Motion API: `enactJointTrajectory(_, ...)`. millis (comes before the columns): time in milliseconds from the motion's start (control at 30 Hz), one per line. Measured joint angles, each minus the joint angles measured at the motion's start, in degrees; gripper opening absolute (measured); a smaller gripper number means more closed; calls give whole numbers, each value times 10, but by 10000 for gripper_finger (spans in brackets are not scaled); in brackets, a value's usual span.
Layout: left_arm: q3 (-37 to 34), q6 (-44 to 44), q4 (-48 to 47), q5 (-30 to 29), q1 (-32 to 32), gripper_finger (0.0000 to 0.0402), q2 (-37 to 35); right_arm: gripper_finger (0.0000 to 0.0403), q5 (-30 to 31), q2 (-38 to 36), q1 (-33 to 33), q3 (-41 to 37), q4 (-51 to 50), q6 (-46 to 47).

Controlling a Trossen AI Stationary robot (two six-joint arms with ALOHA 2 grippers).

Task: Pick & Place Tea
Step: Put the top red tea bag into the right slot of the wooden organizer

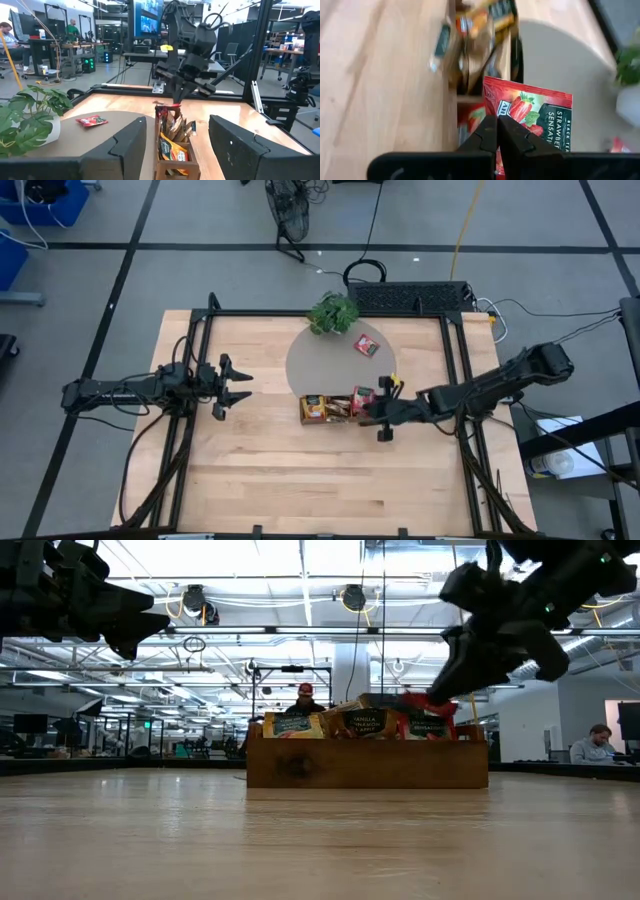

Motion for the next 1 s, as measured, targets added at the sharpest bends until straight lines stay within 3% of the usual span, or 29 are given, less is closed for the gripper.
enactJointTrajectory(467, 0, 0, 0, 0, 0, 214, 0, 7, 0, 50, 5, -23, 14, 59)
enactJointTrajectory(1000, 0, 0, 0, 0, 0, 214, 0, 129, 25, 53, 5, -23, 74, 51)
